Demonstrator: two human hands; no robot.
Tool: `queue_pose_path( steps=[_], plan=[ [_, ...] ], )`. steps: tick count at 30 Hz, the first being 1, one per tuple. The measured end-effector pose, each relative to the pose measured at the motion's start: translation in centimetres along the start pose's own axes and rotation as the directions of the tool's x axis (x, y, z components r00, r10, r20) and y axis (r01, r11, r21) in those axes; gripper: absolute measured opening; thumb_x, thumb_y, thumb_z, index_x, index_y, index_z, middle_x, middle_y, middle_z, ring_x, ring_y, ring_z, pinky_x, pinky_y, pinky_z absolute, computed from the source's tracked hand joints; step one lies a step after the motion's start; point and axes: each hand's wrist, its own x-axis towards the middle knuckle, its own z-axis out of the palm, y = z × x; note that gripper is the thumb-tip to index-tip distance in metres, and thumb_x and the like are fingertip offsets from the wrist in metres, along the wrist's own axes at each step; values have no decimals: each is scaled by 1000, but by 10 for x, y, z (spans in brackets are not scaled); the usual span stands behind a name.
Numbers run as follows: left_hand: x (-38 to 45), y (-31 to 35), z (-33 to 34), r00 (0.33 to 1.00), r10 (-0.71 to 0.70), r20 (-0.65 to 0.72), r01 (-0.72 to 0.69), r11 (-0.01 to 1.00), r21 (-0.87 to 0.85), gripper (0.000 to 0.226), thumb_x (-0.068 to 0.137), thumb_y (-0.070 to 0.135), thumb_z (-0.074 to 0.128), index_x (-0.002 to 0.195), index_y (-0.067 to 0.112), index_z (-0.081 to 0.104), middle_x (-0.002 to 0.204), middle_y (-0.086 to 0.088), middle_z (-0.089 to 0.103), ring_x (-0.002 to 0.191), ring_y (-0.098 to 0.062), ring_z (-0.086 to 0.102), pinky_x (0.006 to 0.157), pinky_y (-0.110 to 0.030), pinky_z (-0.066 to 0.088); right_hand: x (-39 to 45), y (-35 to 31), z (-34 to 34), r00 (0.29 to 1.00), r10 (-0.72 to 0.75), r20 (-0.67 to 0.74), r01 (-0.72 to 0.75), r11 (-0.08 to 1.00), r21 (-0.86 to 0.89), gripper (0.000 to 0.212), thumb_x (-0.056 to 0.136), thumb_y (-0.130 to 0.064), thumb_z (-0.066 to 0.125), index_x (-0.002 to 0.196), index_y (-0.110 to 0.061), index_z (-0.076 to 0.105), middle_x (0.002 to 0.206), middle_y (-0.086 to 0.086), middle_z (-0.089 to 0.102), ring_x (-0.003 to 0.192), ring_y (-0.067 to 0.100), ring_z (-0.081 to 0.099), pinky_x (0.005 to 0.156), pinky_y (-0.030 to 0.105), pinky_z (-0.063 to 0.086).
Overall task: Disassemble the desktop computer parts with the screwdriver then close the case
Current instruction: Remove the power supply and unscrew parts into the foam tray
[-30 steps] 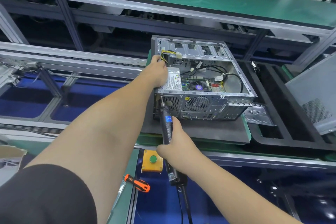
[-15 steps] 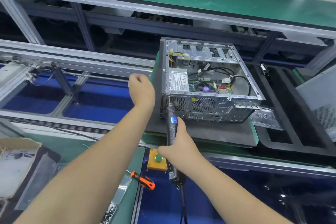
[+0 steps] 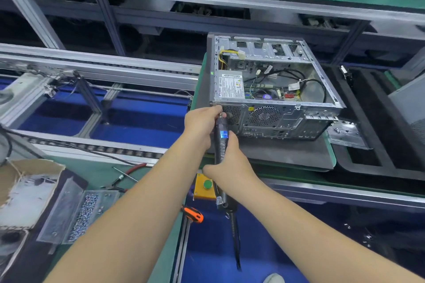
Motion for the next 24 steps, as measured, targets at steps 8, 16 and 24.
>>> queue_pose_path(
  steps=[8, 16, 24],
  plan=[
    [12, 18, -16, 738, 674, 31, -521, 539, 662, 36, 94, 9, 42, 111, 20, 72, 113, 4, 67, 103, -15, 60, 86, -29, 45, -3, -7, -5, 1000, 12, 1, -12, 997, 73, 106, 78, -20, 72, 163, -30, 9, 111, 1, 62, 71, 9, 62, 56, 25, 49],
    [45, 72, -28, 636, 149, 757, -550, -601, 580, 64, 98, 20, 43, 157, 37, 26, 166, 14, 21, 149, -18, 31, 109, -48, 37, -4, -11, -6, 1000, 16, 17, -18, 992, 128, 103, 80, -20, 72, 162, -29, 10, 122, 5, 60, 80, 10, 61, 60, 25, 47],
    [43, 68, -28, 669, 167, 725, -546, -552, 631, 73, 98, 38, 63, 159, 38, 23, 168, 17, 13, 138, -25, 48, 98, -45, 50, -4, -18, -6, 999, 19, 30, -25, 983, 184, 93, 80, -16, 69, 158, -26, 18, 117, 2, 61, 92, 16, 61, 77, 32, 54]
  ],
)
